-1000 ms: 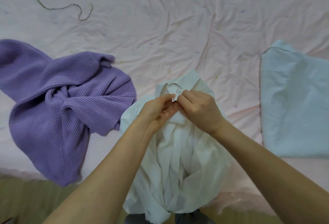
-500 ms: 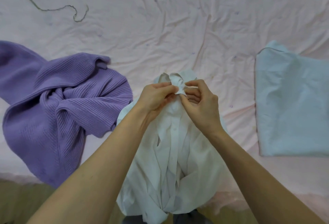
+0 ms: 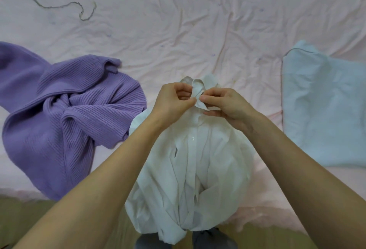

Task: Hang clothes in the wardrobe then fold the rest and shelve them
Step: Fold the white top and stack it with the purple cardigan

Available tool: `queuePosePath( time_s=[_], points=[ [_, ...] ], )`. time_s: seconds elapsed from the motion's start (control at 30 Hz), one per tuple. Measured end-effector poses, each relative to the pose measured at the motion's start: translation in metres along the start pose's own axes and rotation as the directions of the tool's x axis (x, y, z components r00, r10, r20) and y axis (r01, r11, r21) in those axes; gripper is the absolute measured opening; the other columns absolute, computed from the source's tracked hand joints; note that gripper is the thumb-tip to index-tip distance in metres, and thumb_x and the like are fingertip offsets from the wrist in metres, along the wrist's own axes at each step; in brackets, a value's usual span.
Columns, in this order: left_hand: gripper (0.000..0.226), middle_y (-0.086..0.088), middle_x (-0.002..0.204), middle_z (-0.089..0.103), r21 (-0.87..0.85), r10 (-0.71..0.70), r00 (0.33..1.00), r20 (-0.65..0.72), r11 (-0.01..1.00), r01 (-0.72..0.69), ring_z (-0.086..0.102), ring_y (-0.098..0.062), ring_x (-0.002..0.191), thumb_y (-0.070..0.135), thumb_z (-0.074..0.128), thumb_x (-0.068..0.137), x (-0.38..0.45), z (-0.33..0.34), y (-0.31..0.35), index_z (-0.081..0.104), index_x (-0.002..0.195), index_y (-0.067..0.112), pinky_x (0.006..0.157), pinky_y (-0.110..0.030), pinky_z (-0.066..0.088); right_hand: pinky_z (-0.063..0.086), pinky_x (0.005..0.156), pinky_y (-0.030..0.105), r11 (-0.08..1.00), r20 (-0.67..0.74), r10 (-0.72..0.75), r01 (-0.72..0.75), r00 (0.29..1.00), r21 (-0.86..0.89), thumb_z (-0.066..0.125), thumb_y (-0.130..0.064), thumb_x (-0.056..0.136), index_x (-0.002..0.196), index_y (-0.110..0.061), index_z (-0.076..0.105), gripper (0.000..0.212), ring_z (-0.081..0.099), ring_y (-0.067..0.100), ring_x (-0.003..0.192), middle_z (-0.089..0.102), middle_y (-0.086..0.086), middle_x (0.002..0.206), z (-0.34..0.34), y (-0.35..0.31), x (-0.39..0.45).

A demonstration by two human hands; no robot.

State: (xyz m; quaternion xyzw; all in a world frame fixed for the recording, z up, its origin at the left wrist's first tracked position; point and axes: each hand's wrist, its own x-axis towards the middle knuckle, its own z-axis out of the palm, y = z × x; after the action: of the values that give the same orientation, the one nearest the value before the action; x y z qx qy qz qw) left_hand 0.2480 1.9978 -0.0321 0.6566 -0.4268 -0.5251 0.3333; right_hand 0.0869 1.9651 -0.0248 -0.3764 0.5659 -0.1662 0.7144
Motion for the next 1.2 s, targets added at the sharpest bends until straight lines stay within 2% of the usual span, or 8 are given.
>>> queuePosePath(
  time_s=[0.13, 0.33, 0.63, 0.73, 0.83, 0.97, 1.07, 1.2],
  points=[
    [0.018, 0.005, 0.088, 0.070, 0.162, 0.171, 0.982, -0.079, 0.974, -0.157, 0.066, -0.002, 0.083, 0.007, 0.069, 0.083, -0.006, 0.005, -0.006, 0.070, 0.101, 0.009, 0.081, -0.020, 0.053, 0.057, 0.068, 0.023, 0.864, 0.096, 0.247, -0.264, 0.964, 0.428, 0.062, -0.009, 0.089, 0.104, -0.010, 0.064, 0.015, 0.063, 0.012, 0.089, 0.063, 0.003, 0.102, 0.007, 0.003, 0.002],
    [0.034, -0.008, 0.100, 0.073, -0.242, -0.143, 0.989, -0.031, 0.961, 0.131, 0.070, -0.017, 0.096, 0.012, 0.082, 0.073, -0.006, 0.003, -0.011, 0.070, 0.105, 0.008, 0.090, -0.029, 0.054, 0.055, 0.073, 0.024, 0.799, 0.072, 0.221, -0.223, 0.973, 0.558, 0.061, -0.013, 0.091, 0.095, -0.010, 0.066, 0.007, 0.065, 0.012, 0.080, 0.067, 0.002, 0.086, 0.012, 0.015, -0.003],
    [0.011, 0.000, 0.072, 0.072, -0.668, -0.421, 0.889, 0.178, 0.612, 0.423, 0.065, -0.009, 0.072, -0.005, 0.065, 0.084, -0.012, 0.013, -0.013, 0.066, 0.086, 0.006, 0.069, -0.018, 0.052, 0.052, 0.066, 0.021, 0.969, -0.237, -0.246, 0.232, 0.940, -0.083, 0.071, -0.011, 0.083, 0.082, -0.008, 0.072, 0.003, 0.064, 0.008, 0.074, 0.070, -0.002, 0.077, 0.016, 0.022, -0.009],
    [0.015, -0.003, 0.076, 0.071, -0.459, -0.355, 0.935, 0.019, 0.828, 0.323, 0.066, -0.011, 0.069, 0.003, 0.074, 0.081, -0.016, 0.013, -0.021, 0.067, 0.094, 0.005, 0.073, -0.022, 0.053, 0.051, 0.058, 0.021, 0.912, -0.197, -0.335, 0.265, 0.921, -0.313, 0.072, -0.010, 0.081, 0.078, -0.010, 0.071, 0.003, 0.061, 0.010, 0.063, 0.069, 0.000, 0.073, 0.018, 0.024, -0.013],
    [0.015, -0.008, 0.086, 0.073, -0.273, -0.221, 0.968, 0.122, 0.930, 0.247, 0.067, -0.010, 0.073, 0.014, 0.067, 0.089, -0.017, -0.001, -0.027, 0.072, 0.098, 0.003, 0.077, -0.025, 0.056, 0.044, 0.052, 0.017, 0.849, -0.089, -0.347, 0.272, 0.934, -0.453, 0.071, -0.007, 0.080, 0.074, -0.010, 0.072, 0.007, 0.060, 0.010, 0.055, 0.066, -0.002, 0.062, -0.003, 0.019, -0.015],
    [0.018, 0.001, 0.098, 0.071, 0.320, 0.081, 0.964, -0.252, 0.948, 0.004, 0.065, -0.012, 0.087, 0.017, 0.060, 0.092, 0.011, -0.037, -0.048, 0.070, 0.105, 0.011, 0.084, -0.034, 0.051, 0.043, 0.074, 0.025, 0.649, -0.294, -0.494, 0.122, 0.818, -0.751, 0.066, -0.024, 0.086, 0.101, -0.014, 0.068, 0.018, 0.062, 0.015, 0.086, 0.070, 0.001, 0.096, -0.046, 0.013, 0.015],
    [0.058, -0.010, 0.129, 0.058, 0.547, -0.166, 0.975, -0.149, 0.807, 0.222, 0.053, -0.030, 0.119, 0.038, 0.068, 0.086, 0.022, -0.047, -0.069, 0.052, 0.133, 0.007, 0.099, -0.036, 0.042, 0.043, 0.098, 0.038, 0.698, -0.293, -0.167, -0.097, 0.941, -0.709, 0.072, -0.037, 0.081, 0.143, -0.012, 0.034, 0.077, 0.049, 0.027, 0.122, 0.049, 0.010, 0.137, -0.057, 0.026, 0.047],
    [0.045, -0.011, 0.101, 0.067, 0.603, -0.373, 0.927, 0.039, 0.749, 0.276, 0.061, -0.023, 0.090, 0.040, 0.079, 0.074, 0.014, -0.039, -0.084, 0.066, 0.100, 0.006, 0.069, -0.029, 0.044, 0.043, 0.101, 0.044, 0.734, -0.309, 0.117, -0.292, 0.944, -0.613, 0.076, -0.035, 0.076, 0.146, -0.002, 0.019, 0.096, 0.049, 0.034, 0.122, 0.045, 0.019, 0.138, -0.054, 0.054, 0.060]
  ],
)
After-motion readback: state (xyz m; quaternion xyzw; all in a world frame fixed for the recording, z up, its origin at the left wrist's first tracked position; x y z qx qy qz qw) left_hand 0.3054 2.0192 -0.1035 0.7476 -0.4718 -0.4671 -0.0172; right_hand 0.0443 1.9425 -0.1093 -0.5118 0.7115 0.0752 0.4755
